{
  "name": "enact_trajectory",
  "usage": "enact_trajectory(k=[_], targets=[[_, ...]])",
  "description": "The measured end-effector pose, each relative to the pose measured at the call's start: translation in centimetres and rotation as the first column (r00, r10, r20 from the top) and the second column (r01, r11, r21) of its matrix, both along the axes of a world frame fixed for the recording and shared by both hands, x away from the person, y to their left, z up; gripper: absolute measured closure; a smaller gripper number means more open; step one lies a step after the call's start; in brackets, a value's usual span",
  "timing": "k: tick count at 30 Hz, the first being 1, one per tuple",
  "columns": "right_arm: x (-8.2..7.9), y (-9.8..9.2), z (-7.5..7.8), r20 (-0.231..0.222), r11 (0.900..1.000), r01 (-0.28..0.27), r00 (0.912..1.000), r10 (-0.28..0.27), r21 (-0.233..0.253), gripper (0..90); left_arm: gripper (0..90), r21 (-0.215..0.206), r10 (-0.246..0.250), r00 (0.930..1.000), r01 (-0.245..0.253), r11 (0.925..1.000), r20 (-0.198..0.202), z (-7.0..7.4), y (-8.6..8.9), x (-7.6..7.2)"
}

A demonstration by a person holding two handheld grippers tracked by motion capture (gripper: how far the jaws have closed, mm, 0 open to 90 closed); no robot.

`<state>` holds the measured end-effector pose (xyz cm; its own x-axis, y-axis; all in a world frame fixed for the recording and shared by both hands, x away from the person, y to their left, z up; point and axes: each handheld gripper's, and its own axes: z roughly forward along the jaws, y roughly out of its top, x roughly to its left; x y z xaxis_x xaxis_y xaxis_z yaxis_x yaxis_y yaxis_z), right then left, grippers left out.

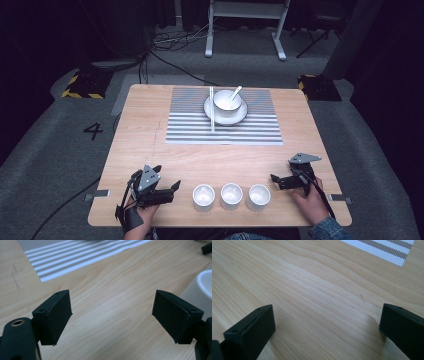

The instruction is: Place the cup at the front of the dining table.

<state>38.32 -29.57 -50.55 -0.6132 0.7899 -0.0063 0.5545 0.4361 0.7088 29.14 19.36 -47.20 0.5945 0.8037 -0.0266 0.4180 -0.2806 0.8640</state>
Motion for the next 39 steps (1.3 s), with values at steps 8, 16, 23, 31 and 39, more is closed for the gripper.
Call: enact_trajectory(k=[8,16,23,31,39], targets=[[0.0,0.0,0.0,0.000,1.000,0.000,1.0000,0.000,0.000,0.3,16.1,-0.041,0.015,0.9984,-0.012,0.9991,0.054,0.9,-0.2,-0.7],[0.0,0.0,0.0,0.000,1.000,0.000,1.0000,0.000,0.000,0.3,16.1,-0.042,-0.002,0.9988,0.004,0.9991,0.049,1.2,-0.6,-0.8],[0.0,0.0,0.0,0.000,1.000,0.000,1.0000,0.000,0.000,0.3,16.1,-0.067,-0.009,0.9989,0.012,0.9977,0.045,1.7,-1.3,-1.2],[0.0,0.0,0.0,0.000,1.000,0.000,1.0000,0.000,0.000,0.3,16.1,-0.075,-0.078,0.9965,0.080,0.9940,0.032,2.5,-3.6,-2.4],[0.0,0.0,0.0,0.001,1.000,0.000,1.0000,0.000,0.000,0.3,15.8,-0.092,-0.136,0.9903,0.138,0.9861,0.031,3.2,-5.5,-3.7]])
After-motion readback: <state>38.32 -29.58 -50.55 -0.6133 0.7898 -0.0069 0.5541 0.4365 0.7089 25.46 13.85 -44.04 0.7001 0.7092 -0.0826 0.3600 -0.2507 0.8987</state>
